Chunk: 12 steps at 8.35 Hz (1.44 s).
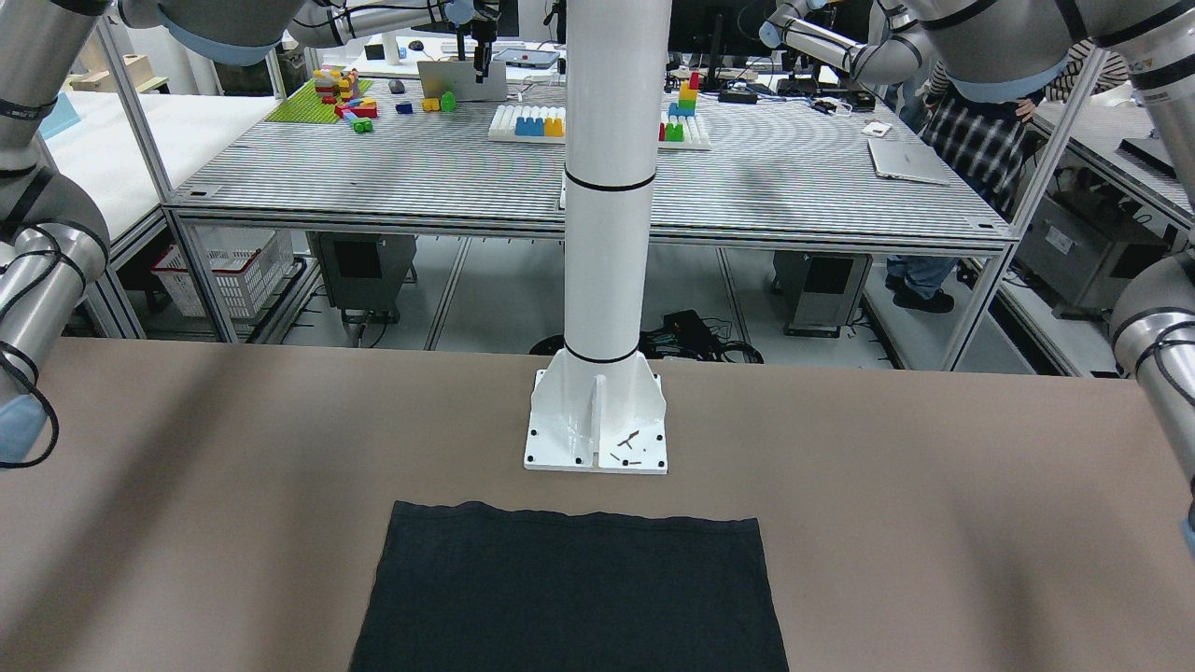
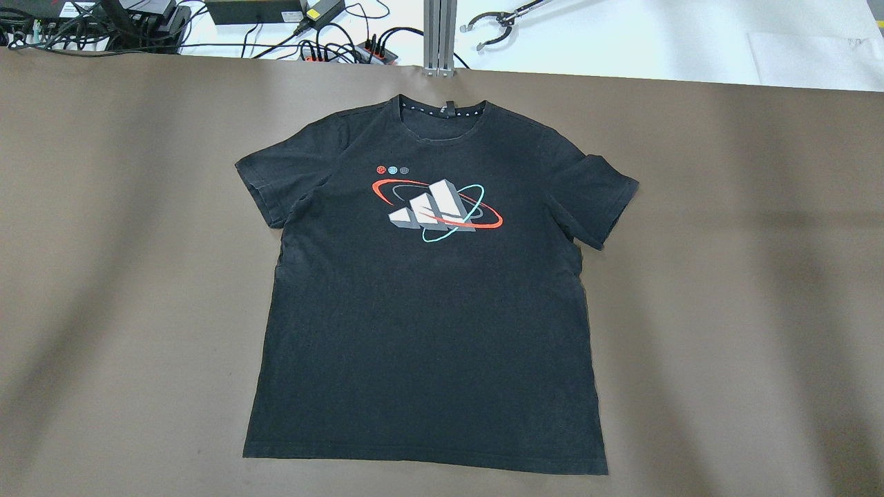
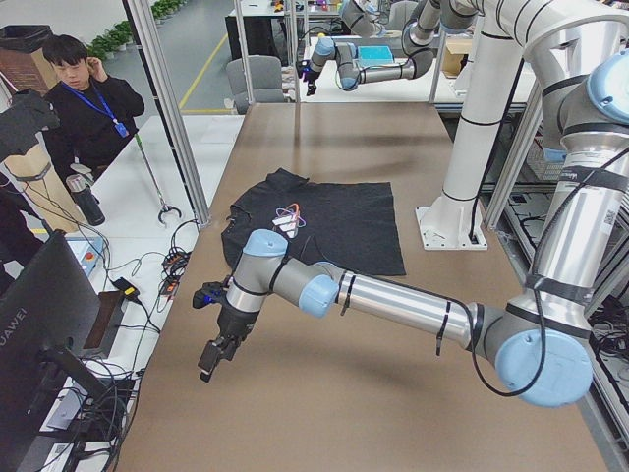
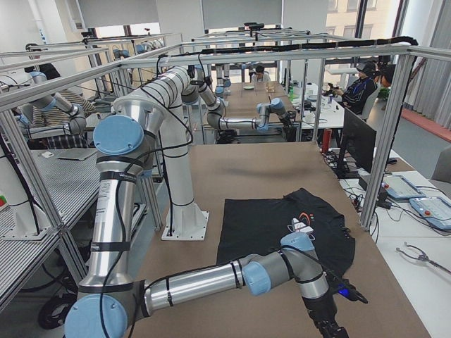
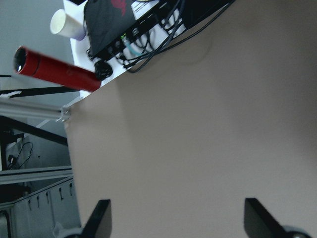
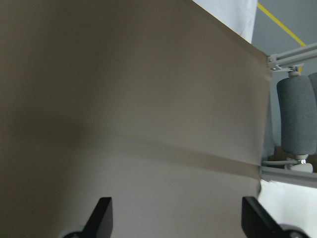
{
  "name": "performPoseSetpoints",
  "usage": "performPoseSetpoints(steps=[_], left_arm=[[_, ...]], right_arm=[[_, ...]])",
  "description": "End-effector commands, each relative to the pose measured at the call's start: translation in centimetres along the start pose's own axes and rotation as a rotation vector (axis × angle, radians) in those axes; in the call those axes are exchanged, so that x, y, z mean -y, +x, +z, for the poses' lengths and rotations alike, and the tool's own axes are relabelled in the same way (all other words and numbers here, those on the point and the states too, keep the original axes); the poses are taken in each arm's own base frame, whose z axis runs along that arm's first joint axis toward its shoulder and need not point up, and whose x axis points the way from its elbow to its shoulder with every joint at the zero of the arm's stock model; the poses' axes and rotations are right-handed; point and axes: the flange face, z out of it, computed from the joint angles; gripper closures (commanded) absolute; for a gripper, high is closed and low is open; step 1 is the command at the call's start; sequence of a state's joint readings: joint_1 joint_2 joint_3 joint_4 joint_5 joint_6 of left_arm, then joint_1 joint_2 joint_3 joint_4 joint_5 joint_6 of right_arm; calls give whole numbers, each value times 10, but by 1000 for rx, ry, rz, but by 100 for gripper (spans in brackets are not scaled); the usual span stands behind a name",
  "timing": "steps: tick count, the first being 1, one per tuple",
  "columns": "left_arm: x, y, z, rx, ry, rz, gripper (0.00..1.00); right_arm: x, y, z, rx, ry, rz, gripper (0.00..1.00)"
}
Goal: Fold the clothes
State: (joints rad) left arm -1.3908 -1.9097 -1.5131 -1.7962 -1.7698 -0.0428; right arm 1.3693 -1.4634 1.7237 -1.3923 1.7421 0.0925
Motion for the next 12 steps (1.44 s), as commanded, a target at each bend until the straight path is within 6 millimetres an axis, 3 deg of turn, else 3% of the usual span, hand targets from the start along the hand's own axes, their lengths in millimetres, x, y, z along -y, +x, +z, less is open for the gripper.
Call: performPoseSetpoints(steps=[1, 2, 3, 4, 5, 8, 10, 12], left_arm=[[72, 109, 14, -170, 23, -26, 6], [79, 144, 26, -254, 43, -65, 6], [93, 169, 41, -349, 47, -123, 6], [102, 186, 47, -462, 36, -158, 6], [108, 199, 54, -515, 33, -152, 6], [119, 307, 77, -593, 0, -163, 6], [119, 336, 85, -587, 0, -156, 6], [120, 336, 85, -589, 0, -157, 17]], right_arm=[[56, -120, 25, 104, 34, 114, 6], [62, -170, 25, 158, 53, 162, 6], [80, -205, 18, 199, 66, 176, 6], [95, -233, 7, 245, 69, 179, 6], [99, -247, 2, 275, 65, 187, 6], [101, -259, -3, 289, 70, 174, 6], [101, -261, -3, 291, 70, 170, 6], [104, -263, -5, 293, 74, 169, 6]])
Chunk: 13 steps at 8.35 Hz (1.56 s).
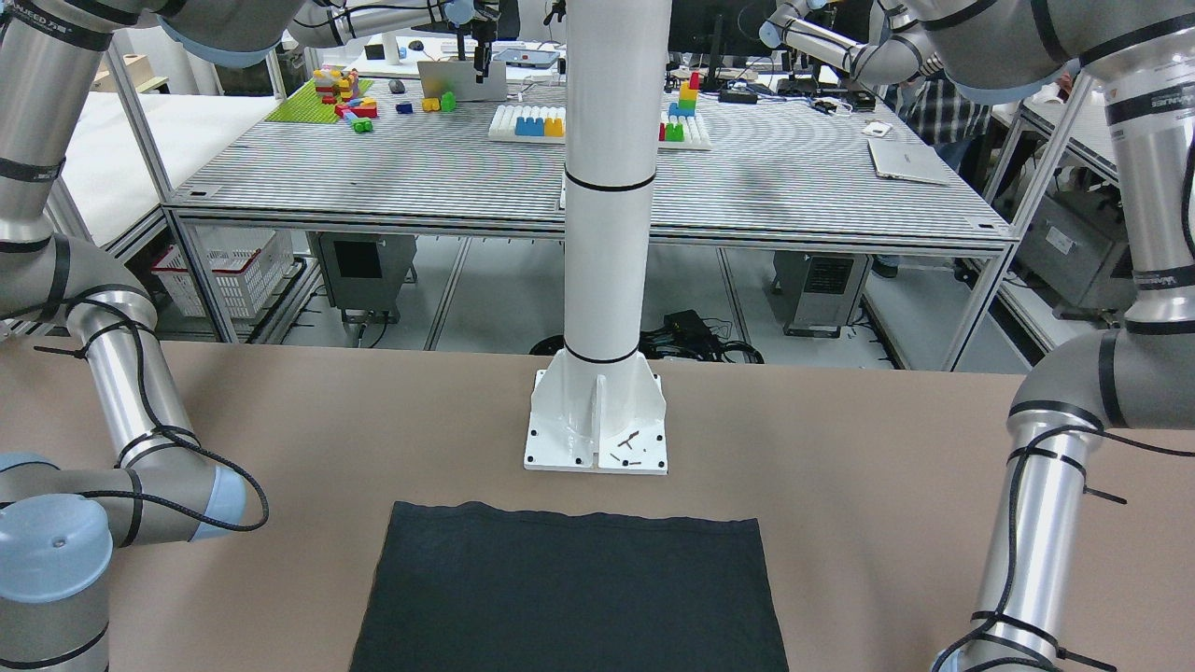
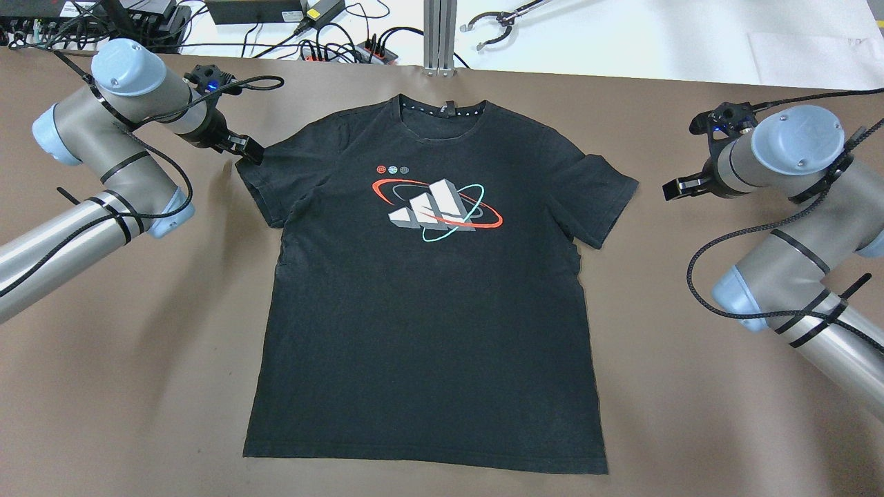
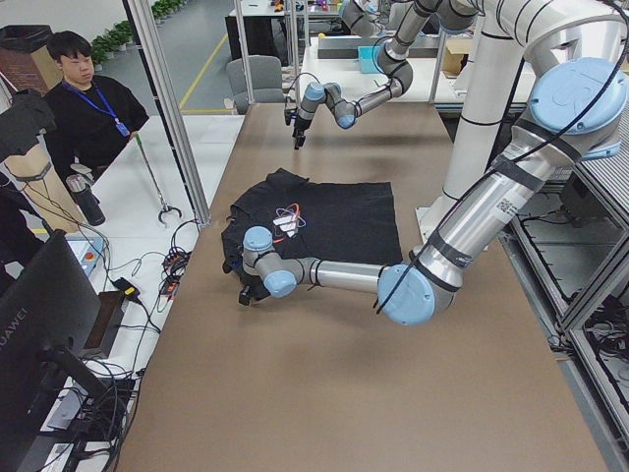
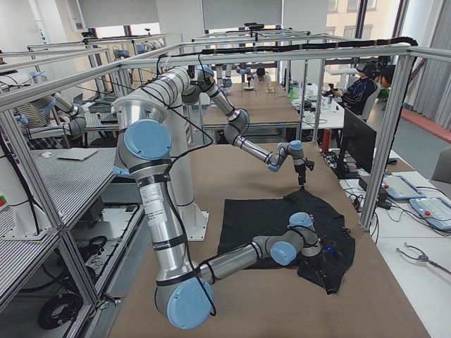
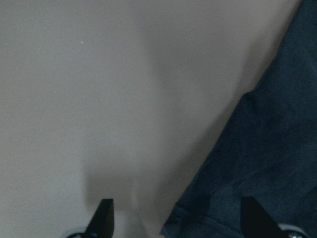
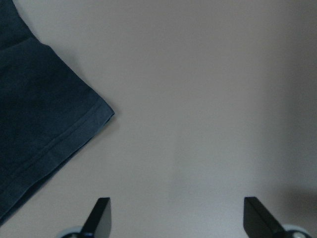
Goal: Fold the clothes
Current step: 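Move the left gripper over the shirt's shoulder nearest it, near the collar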
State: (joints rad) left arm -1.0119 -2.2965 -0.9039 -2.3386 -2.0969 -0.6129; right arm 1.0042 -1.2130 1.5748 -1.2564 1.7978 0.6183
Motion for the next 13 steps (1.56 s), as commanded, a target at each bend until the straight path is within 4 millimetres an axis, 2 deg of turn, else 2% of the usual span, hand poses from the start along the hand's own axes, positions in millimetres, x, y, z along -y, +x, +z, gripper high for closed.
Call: performPoseSetpoints(steps=[1, 3, 5, 6, 8, 9, 11, 13], left_arm=[[-1, 5, 5, -3, -2, 0, 28], [-1, 4, 5, -3, -3, -2, 56], [-2, 4, 4, -8, -5, -1, 94], [0, 5, 1, -12, -2, 0, 100], [3, 4, -5, -22, 1, -14, 100], [11, 14, -22, -57, 14, -26, 100], [30, 49, -55, -113, 44, -110, 100], [70, 105, -84, -148, 66, -216, 100]], right_arm=[[2, -2, -1, 2, 2, -2, 6], [2, -2, -1, 3, 3, -2, 6], [2, -2, -1, 3, 3, -3, 6], [2, -2, -1, 3, 3, -3, 6], [2, -2, -1, 3, 3, -3, 6], [2, -3, -3, 5, 6, -4, 6], [3, -4, -3, 6, 7, -5, 6], [3, -4, -4, 7, 8, -3, 6]])
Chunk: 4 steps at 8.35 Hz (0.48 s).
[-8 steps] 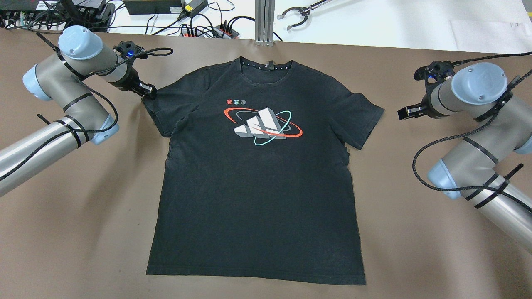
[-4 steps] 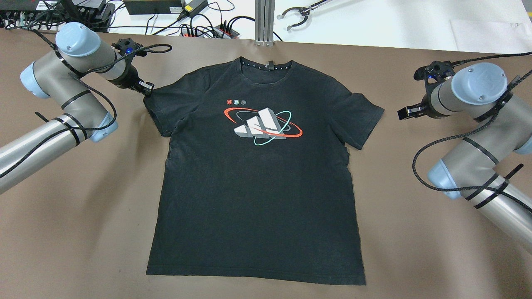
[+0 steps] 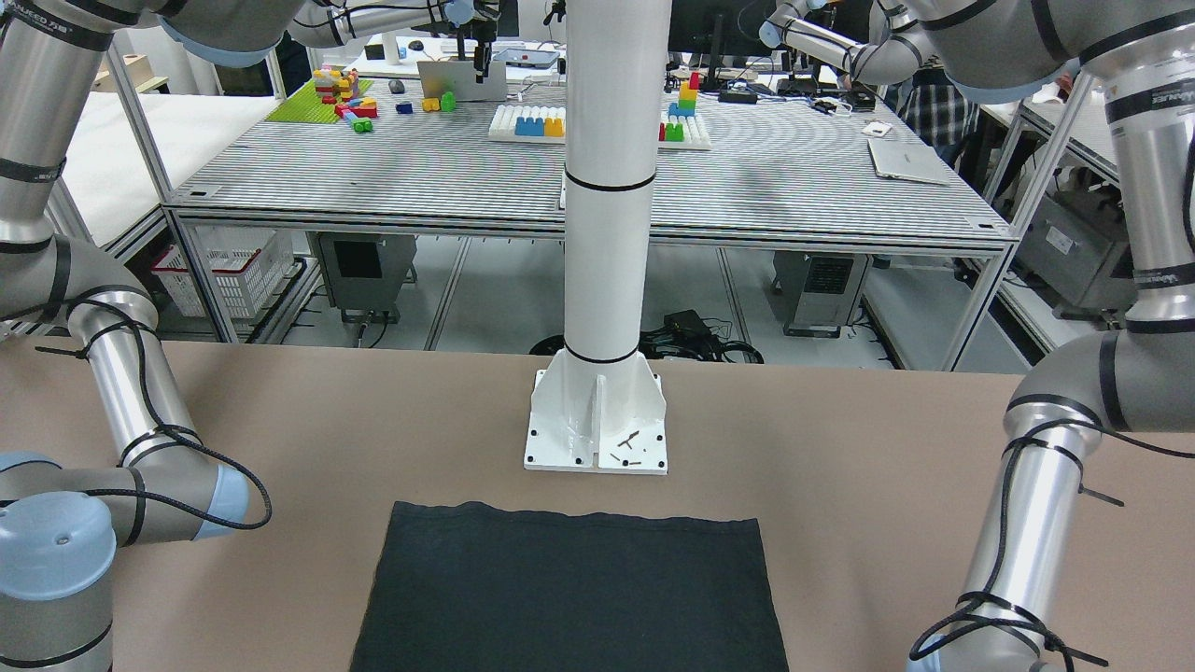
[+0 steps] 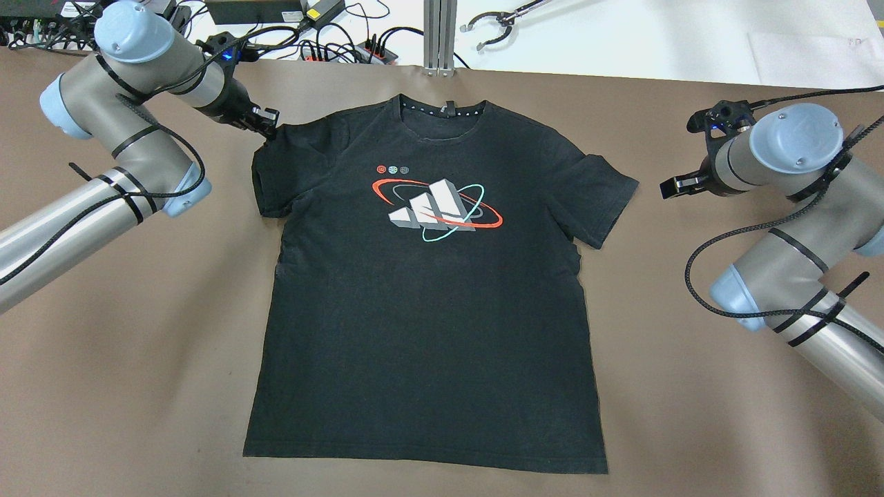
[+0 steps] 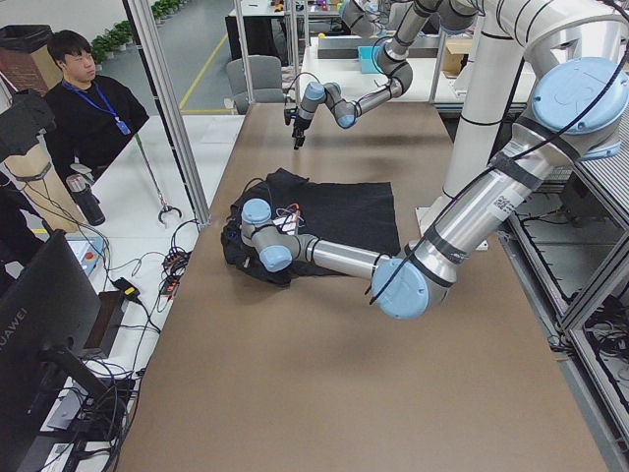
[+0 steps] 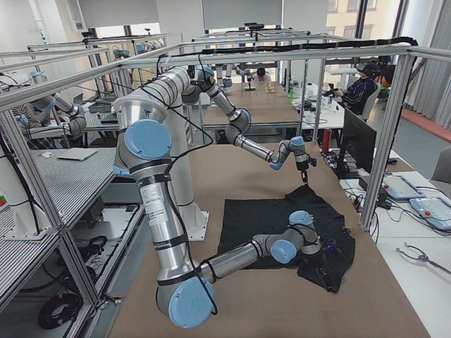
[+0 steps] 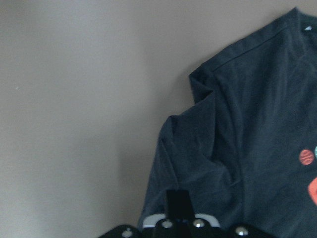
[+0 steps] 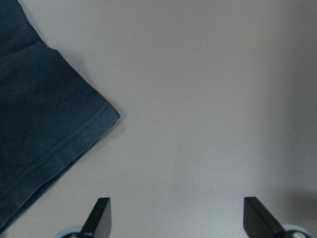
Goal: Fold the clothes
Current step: 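Move the left gripper over the shirt's shoulder nearest it, near the collar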
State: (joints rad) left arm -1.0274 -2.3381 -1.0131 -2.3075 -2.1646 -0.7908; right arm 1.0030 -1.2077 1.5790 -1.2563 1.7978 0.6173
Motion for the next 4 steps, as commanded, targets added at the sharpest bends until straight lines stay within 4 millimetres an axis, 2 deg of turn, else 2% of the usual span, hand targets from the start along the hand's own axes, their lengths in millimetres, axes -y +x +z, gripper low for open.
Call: performPoseSetpoints(steps=[1, 2, 3, 4], left_arm=[[35, 93, -23, -51, 20, -138, 100], [32, 139, -14, -59, 3, -166, 100], [27, 167, -5, -48, 24, -177, 100], [11, 196, 12, -40, 35, -187, 100]], right_arm=[[0, 0, -1, 1, 1, 1, 6], [0, -1, 0, 1, 1, 0, 6], [0, -1, 0, 0, -1, 0, 6], [-1, -1, 1, 0, -3, 1, 6]])
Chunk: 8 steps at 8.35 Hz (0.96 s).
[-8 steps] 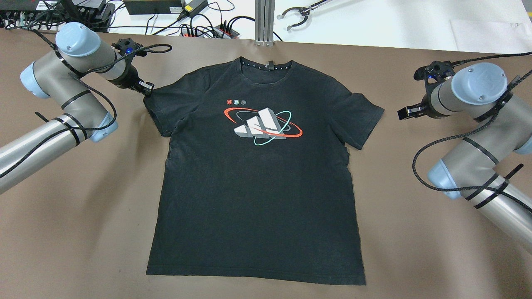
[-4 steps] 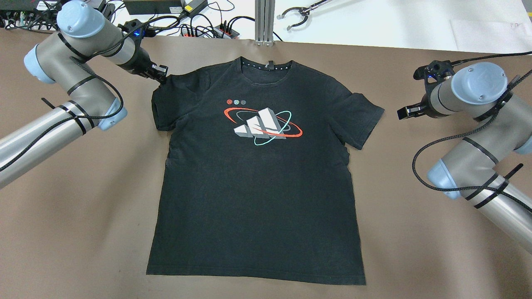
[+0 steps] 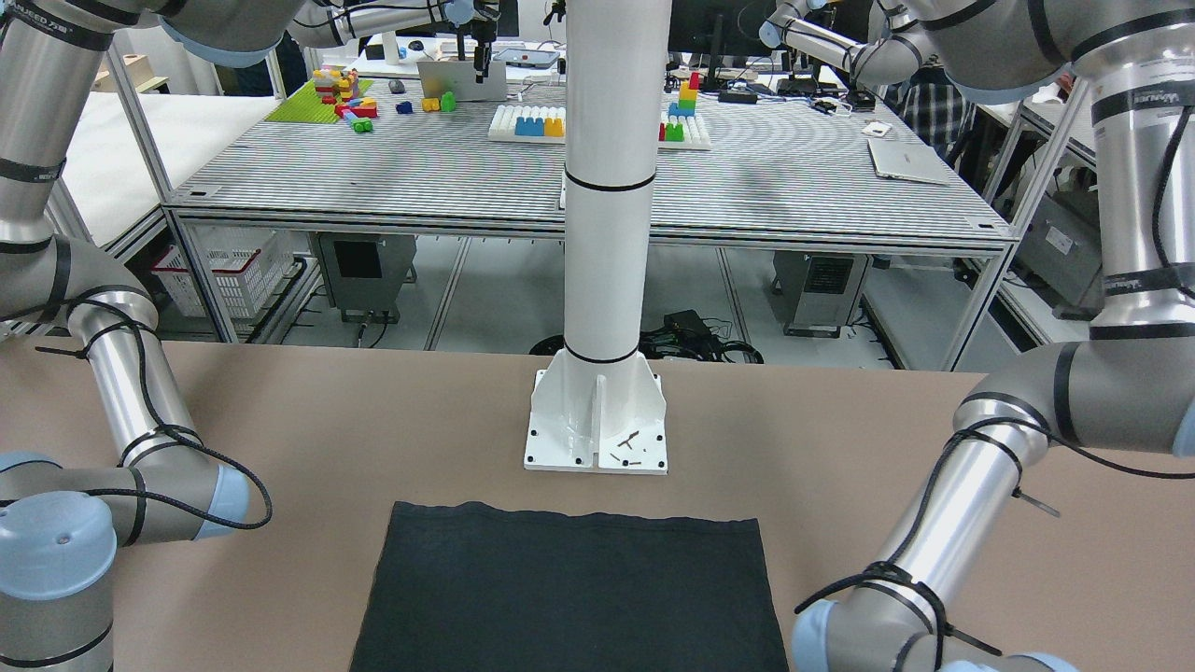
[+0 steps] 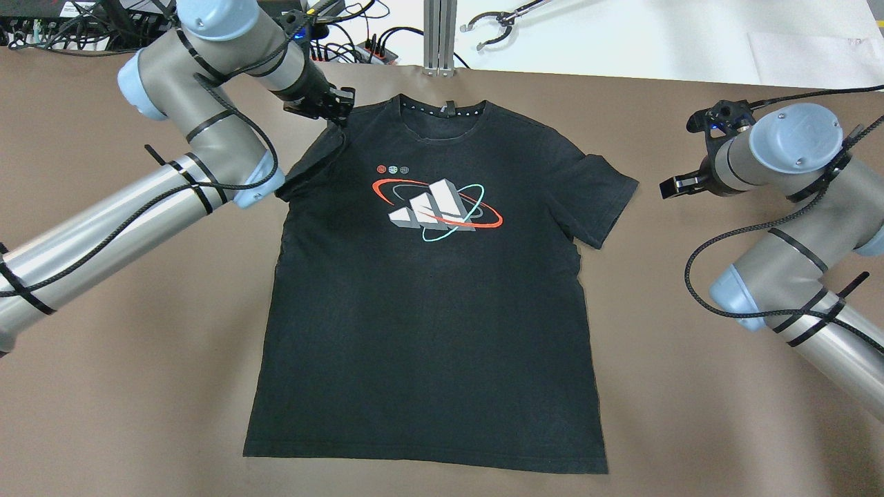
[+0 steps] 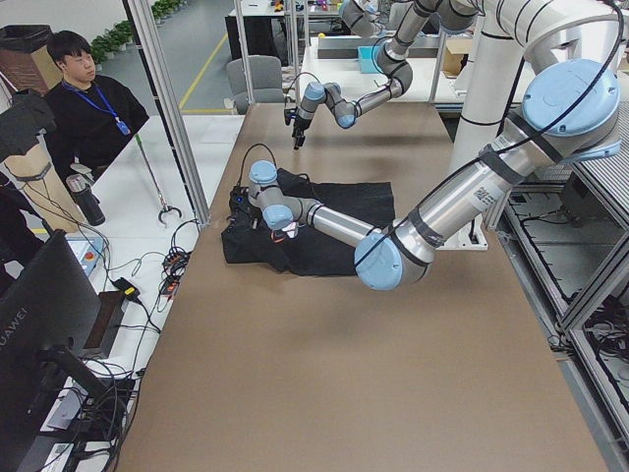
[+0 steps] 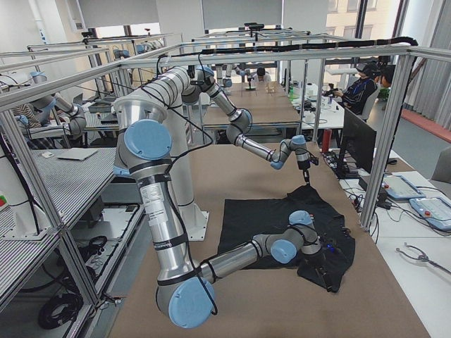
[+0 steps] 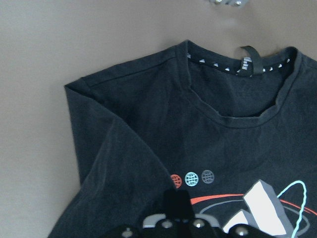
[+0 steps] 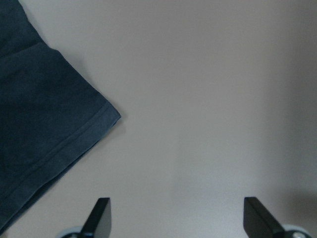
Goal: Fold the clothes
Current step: 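Move the left gripper over the shirt's shoulder nearest it, near the collar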
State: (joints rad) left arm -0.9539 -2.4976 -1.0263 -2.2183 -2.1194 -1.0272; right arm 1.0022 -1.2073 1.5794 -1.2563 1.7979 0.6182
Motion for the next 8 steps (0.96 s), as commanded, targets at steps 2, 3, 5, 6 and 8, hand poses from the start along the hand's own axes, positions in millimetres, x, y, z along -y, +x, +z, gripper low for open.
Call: performPoseSetpoints(steps=[2, 3, 5, 6, 8], left_arm=[[-55, 77, 48, 25, 33, -20, 100], [-54, 79, 49, 32, 48, -17, 100], [-50, 88, 44, 22, 56, -79, 100], [-49, 89, 46, 23, 56, -125, 100], [-55, 84, 62, 64, 99, -129, 52]], right_arm=[[-2, -1, 3, -1, -5, 0, 6], [-2, -2, 4, -1, -6, -3, 6], [-1, -5, 3, 2, -3, -5, 6], [0, -6, 2, 3, -2, -5, 6], [-2, -9, 5, 4, -7, -9, 6]])
